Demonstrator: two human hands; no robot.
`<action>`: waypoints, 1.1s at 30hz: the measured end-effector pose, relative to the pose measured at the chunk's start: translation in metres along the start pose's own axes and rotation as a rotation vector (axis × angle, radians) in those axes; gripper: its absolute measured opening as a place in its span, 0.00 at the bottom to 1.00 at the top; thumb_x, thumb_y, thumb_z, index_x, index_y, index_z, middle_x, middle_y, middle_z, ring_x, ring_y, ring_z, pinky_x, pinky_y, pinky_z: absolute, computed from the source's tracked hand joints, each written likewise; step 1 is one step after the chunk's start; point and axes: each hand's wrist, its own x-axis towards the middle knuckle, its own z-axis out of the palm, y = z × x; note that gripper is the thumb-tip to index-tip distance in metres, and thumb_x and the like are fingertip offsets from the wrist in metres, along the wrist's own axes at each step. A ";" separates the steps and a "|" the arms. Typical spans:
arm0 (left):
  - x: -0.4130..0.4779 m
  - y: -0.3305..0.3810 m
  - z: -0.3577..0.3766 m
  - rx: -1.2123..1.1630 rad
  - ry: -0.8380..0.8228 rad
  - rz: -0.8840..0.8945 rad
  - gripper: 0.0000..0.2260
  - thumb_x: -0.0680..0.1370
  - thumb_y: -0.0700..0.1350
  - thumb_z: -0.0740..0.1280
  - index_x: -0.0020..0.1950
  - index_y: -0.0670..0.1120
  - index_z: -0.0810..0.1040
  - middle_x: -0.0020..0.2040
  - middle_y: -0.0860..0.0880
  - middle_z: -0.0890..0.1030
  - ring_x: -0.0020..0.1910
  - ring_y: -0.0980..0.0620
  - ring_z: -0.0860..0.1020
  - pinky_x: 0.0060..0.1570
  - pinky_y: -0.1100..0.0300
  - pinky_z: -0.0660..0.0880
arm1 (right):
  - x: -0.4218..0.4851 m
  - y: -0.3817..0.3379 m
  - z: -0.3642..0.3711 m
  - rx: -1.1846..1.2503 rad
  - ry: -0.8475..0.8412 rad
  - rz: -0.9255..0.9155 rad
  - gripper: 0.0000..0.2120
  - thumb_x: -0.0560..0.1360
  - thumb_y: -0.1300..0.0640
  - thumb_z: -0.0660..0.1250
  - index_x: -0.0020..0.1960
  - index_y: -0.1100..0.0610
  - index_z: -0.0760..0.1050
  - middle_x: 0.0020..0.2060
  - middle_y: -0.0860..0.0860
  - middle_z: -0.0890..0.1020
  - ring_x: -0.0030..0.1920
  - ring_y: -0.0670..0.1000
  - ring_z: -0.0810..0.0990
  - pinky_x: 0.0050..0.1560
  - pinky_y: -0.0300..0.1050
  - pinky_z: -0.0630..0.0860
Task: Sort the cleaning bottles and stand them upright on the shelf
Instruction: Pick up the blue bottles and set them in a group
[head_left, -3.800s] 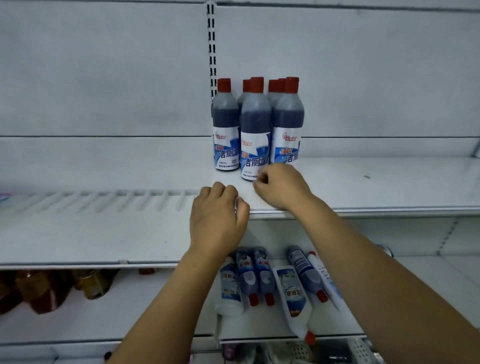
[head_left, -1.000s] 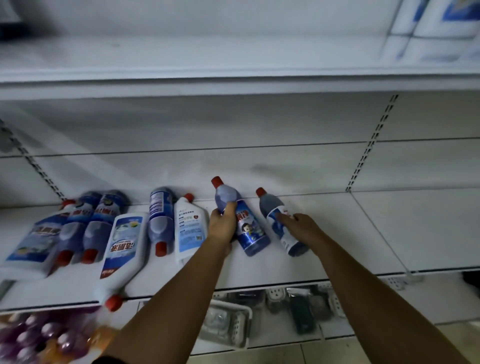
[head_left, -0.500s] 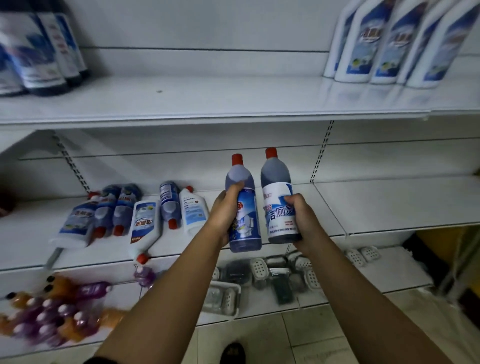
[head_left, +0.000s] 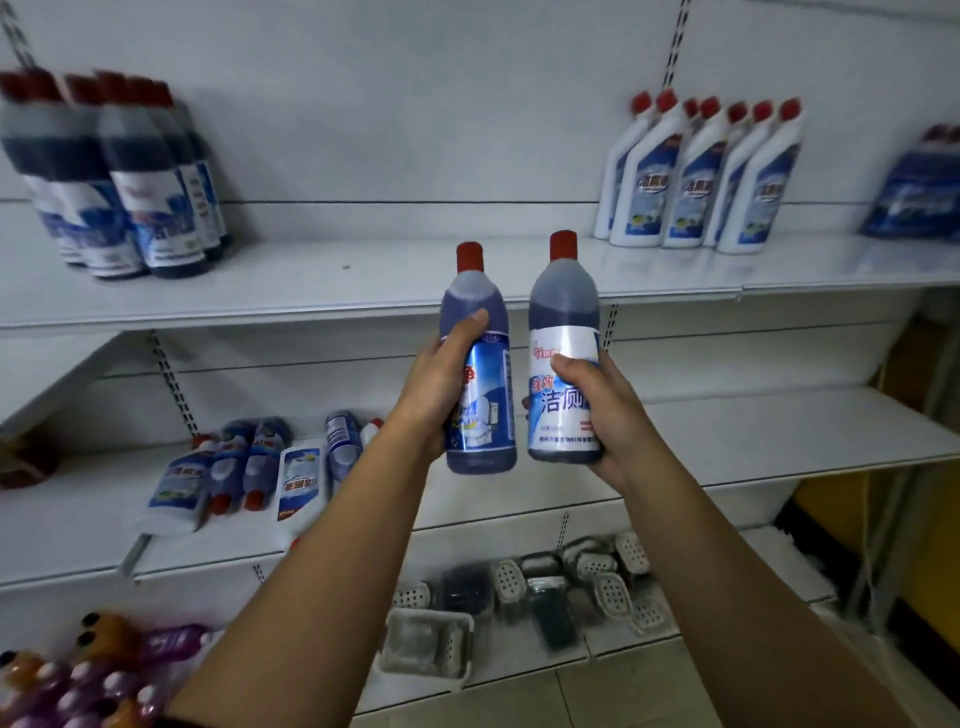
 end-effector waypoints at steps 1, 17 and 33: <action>-0.001 0.007 0.001 -0.001 -0.015 0.017 0.28 0.73 0.64 0.69 0.65 0.46 0.75 0.49 0.41 0.86 0.43 0.43 0.85 0.47 0.49 0.82 | -0.001 -0.006 0.003 -0.013 -0.001 -0.030 0.17 0.75 0.56 0.70 0.63 0.52 0.73 0.49 0.59 0.83 0.46 0.60 0.84 0.46 0.55 0.80; -0.018 0.093 -0.009 -0.035 -0.085 0.312 0.23 0.75 0.58 0.68 0.63 0.44 0.76 0.49 0.40 0.85 0.43 0.43 0.84 0.50 0.46 0.81 | 0.003 -0.065 0.064 -0.071 -0.003 -0.336 0.17 0.74 0.58 0.72 0.61 0.55 0.73 0.48 0.57 0.83 0.43 0.56 0.83 0.42 0.50 0.82; -0.012 0.117 -0.134 -0.007 0.154 0.441 0.16 0.78 0.52 0.69 0.62 0.46 0.74 0.49 0.42 0.86 0.44 0.43 0.85 0.46 0.49 0.82 | 0.058 -0.020 0.189 -0.089 -0.220 -0.373 0.19 0.72 0.58 0.73 0.60 0.53 0.72 0.50 0.56 0.83 0.45 0.55 0.85 0.44 0.50 0.81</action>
